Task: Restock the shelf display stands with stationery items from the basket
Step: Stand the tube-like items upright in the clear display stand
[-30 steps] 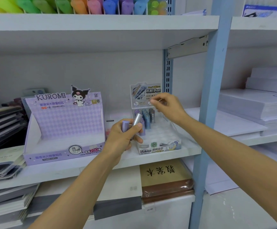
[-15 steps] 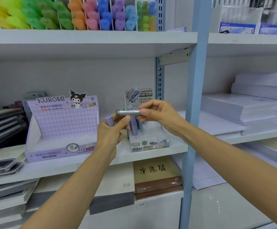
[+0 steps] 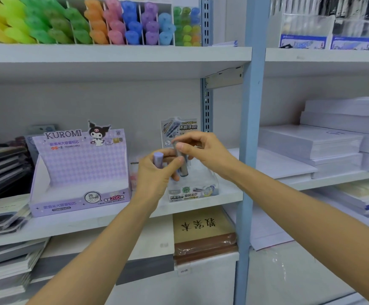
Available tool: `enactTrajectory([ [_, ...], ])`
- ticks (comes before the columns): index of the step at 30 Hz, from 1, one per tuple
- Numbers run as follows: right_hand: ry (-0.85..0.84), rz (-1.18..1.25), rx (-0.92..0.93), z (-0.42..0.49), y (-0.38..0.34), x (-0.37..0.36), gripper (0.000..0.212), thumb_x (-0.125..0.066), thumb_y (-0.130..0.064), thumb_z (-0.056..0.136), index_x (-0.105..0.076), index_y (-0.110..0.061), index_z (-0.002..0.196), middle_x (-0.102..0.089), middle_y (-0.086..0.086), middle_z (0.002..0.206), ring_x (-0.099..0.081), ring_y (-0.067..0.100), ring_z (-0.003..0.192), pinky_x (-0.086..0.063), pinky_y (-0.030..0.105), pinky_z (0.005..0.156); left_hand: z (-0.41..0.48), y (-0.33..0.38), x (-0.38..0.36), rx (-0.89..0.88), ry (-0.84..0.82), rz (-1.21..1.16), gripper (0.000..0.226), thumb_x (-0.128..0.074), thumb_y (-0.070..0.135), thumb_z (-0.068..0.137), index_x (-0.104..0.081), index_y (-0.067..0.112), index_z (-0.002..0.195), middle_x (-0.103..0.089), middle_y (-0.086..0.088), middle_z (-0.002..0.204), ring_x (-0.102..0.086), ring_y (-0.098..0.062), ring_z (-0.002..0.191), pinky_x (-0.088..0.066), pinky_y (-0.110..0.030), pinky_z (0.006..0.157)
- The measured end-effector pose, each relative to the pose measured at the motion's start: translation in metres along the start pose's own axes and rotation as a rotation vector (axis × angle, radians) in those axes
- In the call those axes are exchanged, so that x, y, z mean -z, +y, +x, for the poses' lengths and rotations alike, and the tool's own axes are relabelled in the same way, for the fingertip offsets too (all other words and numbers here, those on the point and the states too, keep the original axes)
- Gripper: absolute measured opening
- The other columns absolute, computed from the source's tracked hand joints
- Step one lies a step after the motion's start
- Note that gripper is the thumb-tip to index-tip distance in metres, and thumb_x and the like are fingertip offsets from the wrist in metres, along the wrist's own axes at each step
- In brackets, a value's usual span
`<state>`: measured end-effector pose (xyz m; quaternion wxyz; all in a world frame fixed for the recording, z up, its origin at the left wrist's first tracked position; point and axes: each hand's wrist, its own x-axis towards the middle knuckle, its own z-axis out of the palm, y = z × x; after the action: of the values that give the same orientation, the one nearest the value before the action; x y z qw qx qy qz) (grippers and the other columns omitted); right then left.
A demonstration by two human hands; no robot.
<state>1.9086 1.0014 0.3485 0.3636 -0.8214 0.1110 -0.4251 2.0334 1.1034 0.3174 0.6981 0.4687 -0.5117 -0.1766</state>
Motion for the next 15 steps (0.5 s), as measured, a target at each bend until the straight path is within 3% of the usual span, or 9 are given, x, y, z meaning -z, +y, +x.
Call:
enactTrajectory([
  [6, 0.081, 0.091, -0.064, 0.005, 0.010, 0.008, 0.021, -0.061, -0.012, 0.094, -0.068, -0.008, 0.113, -0.070, 0.010, 0.104, -0.064, 0.006, 0.081, -0.051, 0.021, 0.076, 0.002, -0.008, 0.004, 0.198, -0.078, -0.030, 0.020, -0.066, 0.021, 0.091, -0.056, 0.018, 0.108, -0.067, -0.005, 0.077, -0.057, -0.010, 0.057, -0.038, -0.019, 0.046],
  [10, 0.253, 0.016, -0.131, 0.014, 0.028, 0.019, 0.022, -0.056, -0.006, 0.095, -0.065, -0.005, 0.115, -0.067, 0.009, 0.100, -0.062, 0.010, 0.082, -0.052, 0.020, 0.074, 0.007, -0.017, 0.009, 0.300, -0.090, -0.091, 0.009, -0.045, 0.009, 0.098, -0.053, 0.010, 0.100, -0.066, -0.008, 0.081, -0.052, -0.015, 0.058, -0.033, -0.024, 0.048],
  [15, 0.392, -0.117, -0.193, 0.031, 0.056, 0.021, 0.019, -0.057, -0.001, 0.094, -0.064, 0.000, 0.111, -0.064, 0.015, 0.097, -0.061, 0.025, 0.089, -0.055, 0.033, 0.084, 0.007, -0.024, 0.017, 0.262, -0.179, -0.116, 0.023, -0.040, 0.024, 0.103, -0.057, 0.007, 0.105, -0.073, -0.008, 0.085, -0.069, -0.019, 0.071, -0.056, -0.028, 0.064],
])
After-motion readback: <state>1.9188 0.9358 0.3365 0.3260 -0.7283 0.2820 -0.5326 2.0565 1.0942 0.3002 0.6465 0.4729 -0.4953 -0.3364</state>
